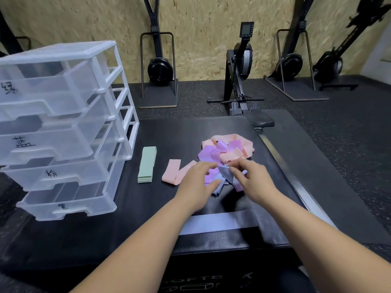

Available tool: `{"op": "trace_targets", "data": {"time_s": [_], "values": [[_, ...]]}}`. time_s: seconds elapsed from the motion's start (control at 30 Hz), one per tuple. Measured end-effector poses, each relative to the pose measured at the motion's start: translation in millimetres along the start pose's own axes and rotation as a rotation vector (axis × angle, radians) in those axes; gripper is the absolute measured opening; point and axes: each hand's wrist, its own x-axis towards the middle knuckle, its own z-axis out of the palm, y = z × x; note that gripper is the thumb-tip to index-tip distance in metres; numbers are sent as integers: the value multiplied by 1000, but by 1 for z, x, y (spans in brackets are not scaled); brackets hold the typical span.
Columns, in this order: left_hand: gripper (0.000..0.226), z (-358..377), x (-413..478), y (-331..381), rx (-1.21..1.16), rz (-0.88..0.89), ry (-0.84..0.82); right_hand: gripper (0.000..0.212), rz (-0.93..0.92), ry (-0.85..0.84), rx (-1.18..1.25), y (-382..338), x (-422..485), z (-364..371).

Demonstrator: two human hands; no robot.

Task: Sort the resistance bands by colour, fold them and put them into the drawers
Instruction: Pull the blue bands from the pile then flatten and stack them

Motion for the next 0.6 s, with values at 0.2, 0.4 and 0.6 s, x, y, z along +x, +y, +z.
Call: {"op": "trace_targets", "data": {"time_s": [0.2, 0.4, 0.6], "values": [[32, -10, 13, 20, -96, -23, 51, 15, 2, -7, 188, -13, -2, -4], [7, -19, 11, 21, -261, -159, 68, 18, 47, -22, 274, -19, -4, -6], [5, -35, 9, 23, -469, -246, 157, 22, 57, -144, 90, -21, -2, -8]]}}
